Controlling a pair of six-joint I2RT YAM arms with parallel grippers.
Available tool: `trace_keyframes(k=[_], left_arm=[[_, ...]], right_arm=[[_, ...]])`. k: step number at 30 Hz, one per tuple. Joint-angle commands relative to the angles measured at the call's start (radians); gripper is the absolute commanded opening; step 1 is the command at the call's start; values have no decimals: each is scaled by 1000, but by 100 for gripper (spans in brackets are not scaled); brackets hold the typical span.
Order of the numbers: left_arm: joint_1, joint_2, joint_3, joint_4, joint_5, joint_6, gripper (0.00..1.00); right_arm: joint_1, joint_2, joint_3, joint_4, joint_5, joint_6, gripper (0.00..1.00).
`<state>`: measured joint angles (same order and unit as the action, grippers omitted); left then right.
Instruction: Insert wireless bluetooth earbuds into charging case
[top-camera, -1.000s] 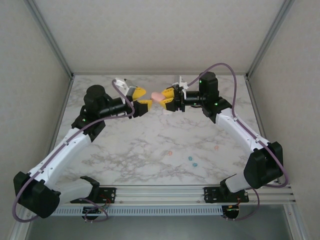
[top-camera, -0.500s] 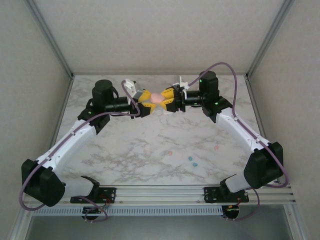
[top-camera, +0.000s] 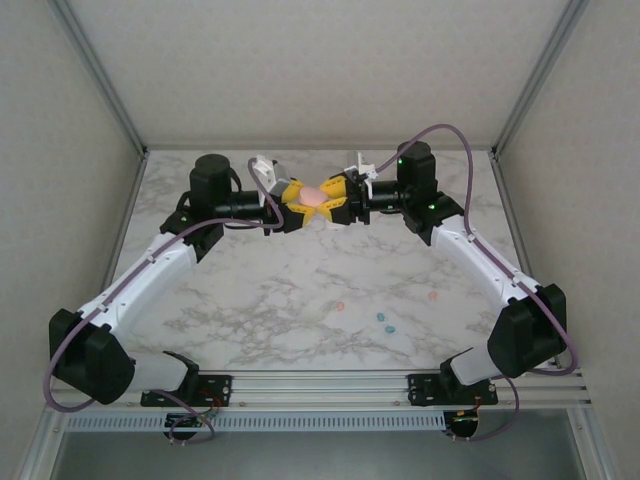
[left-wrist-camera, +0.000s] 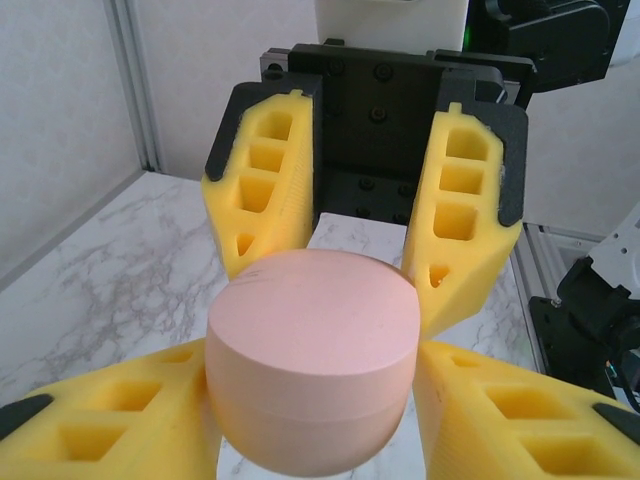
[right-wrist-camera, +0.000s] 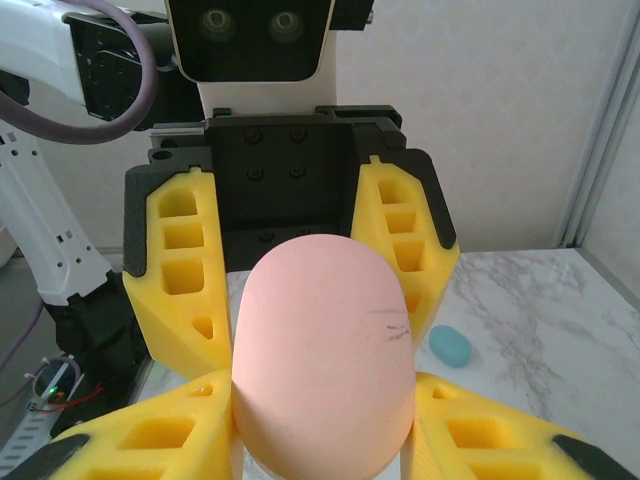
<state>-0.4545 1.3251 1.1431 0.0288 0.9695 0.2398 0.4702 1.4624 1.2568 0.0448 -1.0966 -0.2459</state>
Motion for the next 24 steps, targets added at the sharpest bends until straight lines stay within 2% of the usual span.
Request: trace_keyframes(k=[1, 16, 24], left_arm=[[-6, 8, 38, -12, 39, 1, 50], [-9, 19, 57, -20, 49, -9, 43], [-9, 16, 61, -13, 50, -14, 45]], right_arm=[[9, -17, 29, 42, -8, 15, 39], [12, -14, 26, 19, 12, -11, 39], [12, -17, 26, 4, 25, -37, 39]])
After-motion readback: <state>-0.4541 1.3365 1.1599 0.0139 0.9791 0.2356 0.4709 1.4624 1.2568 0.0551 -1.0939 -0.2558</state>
